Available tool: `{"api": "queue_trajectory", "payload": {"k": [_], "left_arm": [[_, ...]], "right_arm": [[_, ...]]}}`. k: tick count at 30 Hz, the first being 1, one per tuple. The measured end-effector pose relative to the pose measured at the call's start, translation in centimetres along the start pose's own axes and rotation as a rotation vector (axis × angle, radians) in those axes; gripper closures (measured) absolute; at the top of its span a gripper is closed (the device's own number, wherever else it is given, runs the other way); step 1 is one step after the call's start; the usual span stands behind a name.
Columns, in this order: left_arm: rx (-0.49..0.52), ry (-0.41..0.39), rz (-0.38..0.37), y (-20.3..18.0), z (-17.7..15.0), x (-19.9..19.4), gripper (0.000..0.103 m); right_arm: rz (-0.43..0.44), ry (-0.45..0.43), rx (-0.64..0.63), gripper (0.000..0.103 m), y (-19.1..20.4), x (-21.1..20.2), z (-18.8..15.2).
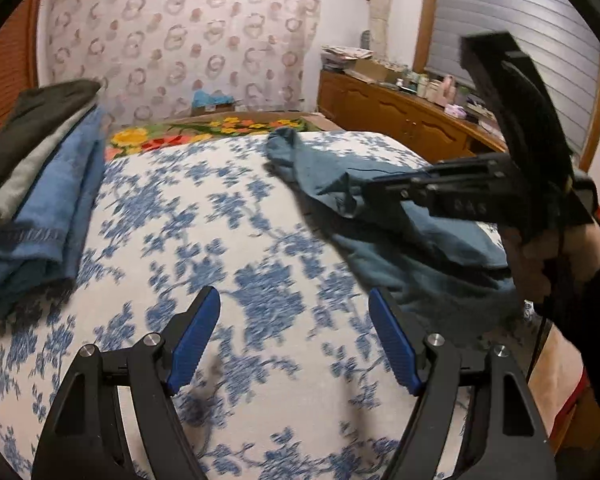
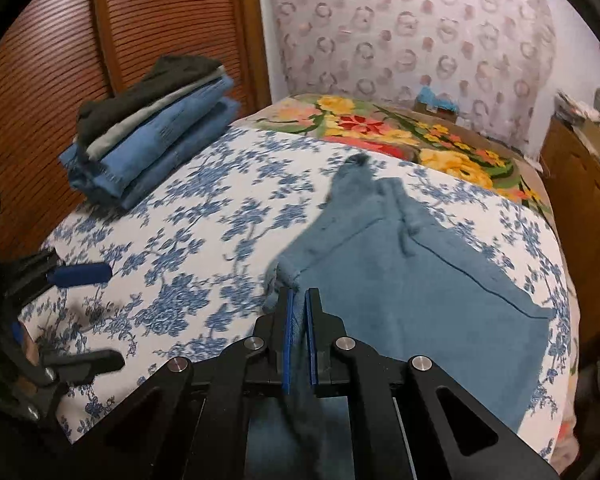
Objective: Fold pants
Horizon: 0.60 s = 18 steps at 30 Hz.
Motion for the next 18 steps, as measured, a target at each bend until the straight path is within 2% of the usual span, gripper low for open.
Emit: {"api": "queue_trajectory", "payload": {"k": [4,10,18], "left_arm": [[0.029,0.01,-0.004,-1.1,0.6,1.2,0.026],[0.05,0.078,-0.031,-2.2,0.9,3.5,0.026],[0.093,0.152,-0.013,-3.1,0.3,5.1,0.026]], "right_arm": [[-0.006,0.024,0.029,0.097,-1.6,0.7,-0.6],[-0.032,0.039,0.058,0.097,-3.3,1.6,-0.5],[-0.07,0.026,0.085,0.097,-5.5,0.0,-0.3]]}}
Point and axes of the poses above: each gripper's, at about its wrist camera, not at the fingertips, and x roughly the way its jaws point, y to its left, z to its top, the point moved 8 cm from there along x, roughly the way its jaws point, and after that the axes turned 7 degrees about y, right-handed, at the moved point
